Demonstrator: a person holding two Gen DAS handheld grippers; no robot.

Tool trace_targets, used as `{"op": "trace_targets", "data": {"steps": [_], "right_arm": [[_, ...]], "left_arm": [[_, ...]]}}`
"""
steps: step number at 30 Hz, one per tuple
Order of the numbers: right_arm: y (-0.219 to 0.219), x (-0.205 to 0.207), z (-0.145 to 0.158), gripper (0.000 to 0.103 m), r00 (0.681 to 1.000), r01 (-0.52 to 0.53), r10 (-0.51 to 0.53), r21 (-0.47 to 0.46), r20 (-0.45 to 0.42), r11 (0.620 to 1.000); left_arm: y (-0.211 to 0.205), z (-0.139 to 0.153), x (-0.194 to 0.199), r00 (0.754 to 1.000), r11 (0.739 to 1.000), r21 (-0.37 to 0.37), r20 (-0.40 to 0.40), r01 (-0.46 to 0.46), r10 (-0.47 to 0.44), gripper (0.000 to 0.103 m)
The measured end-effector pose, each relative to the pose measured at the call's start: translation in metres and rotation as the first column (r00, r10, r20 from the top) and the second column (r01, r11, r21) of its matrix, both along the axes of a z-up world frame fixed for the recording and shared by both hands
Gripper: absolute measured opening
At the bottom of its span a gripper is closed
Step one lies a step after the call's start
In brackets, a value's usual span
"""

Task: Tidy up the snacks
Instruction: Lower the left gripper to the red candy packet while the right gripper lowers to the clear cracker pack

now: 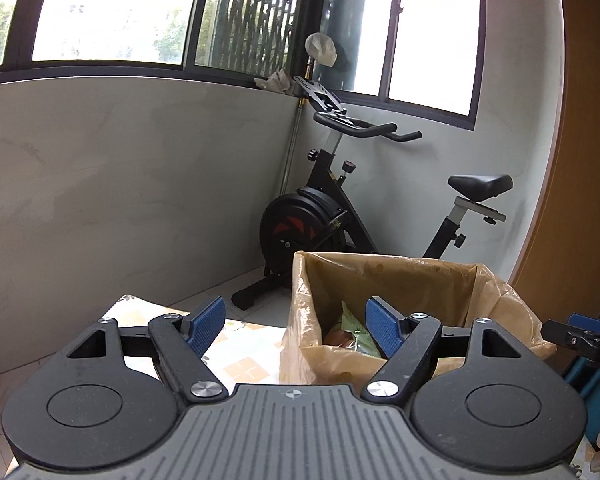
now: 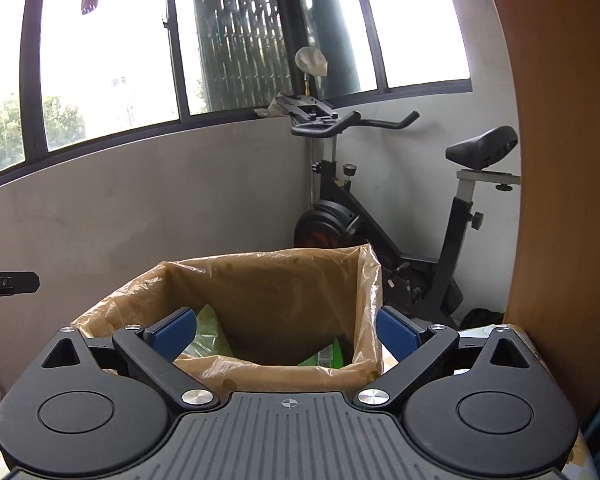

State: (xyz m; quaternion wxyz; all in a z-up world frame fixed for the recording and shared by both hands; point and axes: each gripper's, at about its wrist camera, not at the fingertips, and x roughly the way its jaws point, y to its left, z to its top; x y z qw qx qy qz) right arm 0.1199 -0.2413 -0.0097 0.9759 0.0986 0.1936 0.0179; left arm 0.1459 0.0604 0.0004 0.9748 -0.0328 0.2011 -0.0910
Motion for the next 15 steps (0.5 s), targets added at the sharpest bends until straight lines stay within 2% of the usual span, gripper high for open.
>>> {"op": "trace_targets", "data": {"steps": [7,15], "right_arm": [[0.004,-0.023,-0.011,0.097,1.000,-0.012,0.012,-0.012,-0.017,1.000],[0.007,-0.041,-0.034,0.097,0.998,-0.012,0.010,-0.024,-0.061,1.000]], "left_arm": [[0.023,-0.015,-0.026,0.999,0.999,-0.016,-0.025,-0.042,0.041,0.079],[0.037,-0.046,-0.049,0.995,0.997,-0.019,-0.068,-0.073,0.071,0.079]]}}
